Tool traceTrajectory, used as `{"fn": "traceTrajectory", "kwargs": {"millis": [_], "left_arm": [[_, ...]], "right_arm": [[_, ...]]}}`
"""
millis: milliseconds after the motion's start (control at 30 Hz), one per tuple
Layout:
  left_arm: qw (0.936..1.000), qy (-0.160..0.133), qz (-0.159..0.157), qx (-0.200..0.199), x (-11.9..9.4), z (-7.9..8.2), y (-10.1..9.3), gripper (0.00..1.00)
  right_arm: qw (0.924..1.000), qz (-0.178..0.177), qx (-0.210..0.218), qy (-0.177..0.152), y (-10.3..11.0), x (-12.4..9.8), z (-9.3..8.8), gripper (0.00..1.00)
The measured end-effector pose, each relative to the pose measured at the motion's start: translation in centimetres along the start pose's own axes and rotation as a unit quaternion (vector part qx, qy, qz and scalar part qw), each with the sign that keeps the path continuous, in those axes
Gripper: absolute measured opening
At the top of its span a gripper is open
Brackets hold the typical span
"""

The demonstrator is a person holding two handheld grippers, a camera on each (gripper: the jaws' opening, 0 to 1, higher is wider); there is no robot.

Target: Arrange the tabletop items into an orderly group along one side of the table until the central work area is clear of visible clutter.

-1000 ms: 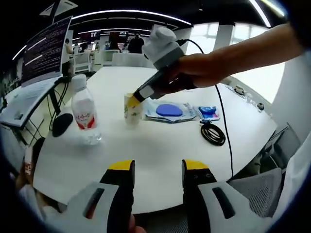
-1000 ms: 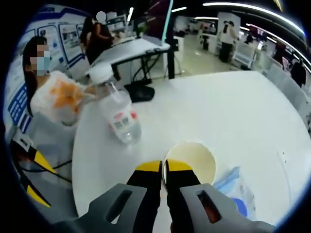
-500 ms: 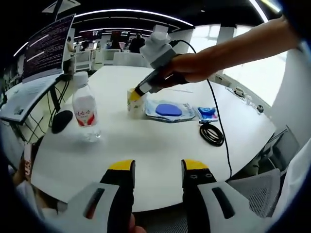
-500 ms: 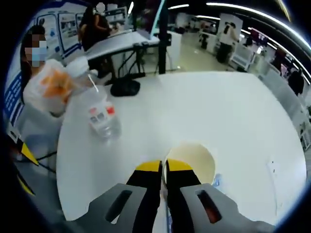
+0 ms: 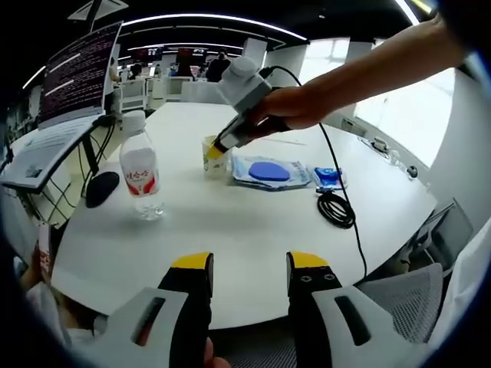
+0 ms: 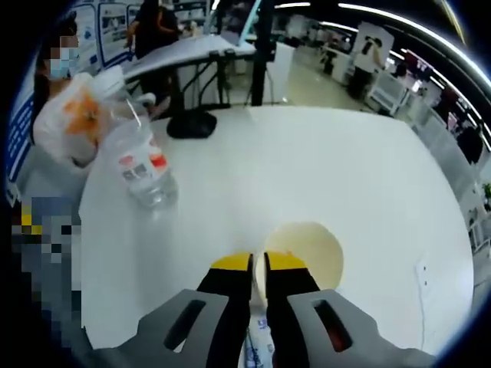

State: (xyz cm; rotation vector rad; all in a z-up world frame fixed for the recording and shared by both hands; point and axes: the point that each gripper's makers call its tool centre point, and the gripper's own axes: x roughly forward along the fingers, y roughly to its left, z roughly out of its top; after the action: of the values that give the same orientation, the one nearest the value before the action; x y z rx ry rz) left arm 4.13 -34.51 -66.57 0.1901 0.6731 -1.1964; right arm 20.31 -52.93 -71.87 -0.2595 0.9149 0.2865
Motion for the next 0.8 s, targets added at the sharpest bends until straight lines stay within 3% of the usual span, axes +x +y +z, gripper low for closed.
{"fn": "traceTrajectory", "kwargs": {"millis": [400,800], "left_arm": [[0.9999,0.004,-0.005,0.011,0.2,0.2,-0.3,0.37],[0.9998,0.005,-0.012,0.015,0.8,0.6,-0.7,0.37]], "right_arm": [[0.9999,0.000,-0.015,-0.008,-0.2,-1.3,-0.3,0.16],[0.9967,0.002,0.042,-0.069,-0.5,-4.1,0.2,0.22]]}}
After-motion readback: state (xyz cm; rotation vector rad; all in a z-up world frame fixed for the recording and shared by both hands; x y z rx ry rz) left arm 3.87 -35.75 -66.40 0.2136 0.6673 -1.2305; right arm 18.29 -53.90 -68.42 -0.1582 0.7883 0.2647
